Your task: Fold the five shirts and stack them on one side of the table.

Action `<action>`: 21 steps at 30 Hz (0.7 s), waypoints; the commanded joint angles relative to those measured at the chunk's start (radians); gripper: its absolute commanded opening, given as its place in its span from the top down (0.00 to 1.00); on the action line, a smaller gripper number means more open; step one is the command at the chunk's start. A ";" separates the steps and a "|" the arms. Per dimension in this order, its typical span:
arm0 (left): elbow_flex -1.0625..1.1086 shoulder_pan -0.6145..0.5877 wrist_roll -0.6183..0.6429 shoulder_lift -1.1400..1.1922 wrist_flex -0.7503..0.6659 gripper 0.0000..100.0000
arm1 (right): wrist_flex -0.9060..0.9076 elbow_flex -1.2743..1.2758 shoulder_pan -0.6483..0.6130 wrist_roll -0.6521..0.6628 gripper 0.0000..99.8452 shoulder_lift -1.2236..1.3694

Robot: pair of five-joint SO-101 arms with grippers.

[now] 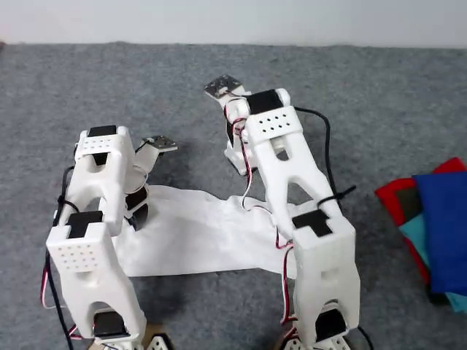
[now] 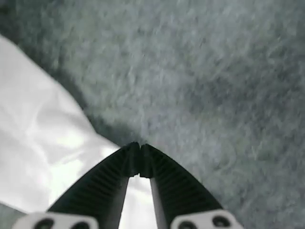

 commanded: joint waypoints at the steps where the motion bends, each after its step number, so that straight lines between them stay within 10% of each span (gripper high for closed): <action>1: -0.027 -0.008 0.008 -0.002 0.006 0.94 | 0.018 -0.097 0.028 0.008 0.99 0.093; 21: -0.025 -0.008 0.008 -0.002 0.006 0.94 | 0.173 0.101 0.002 0.012 0.99 0.084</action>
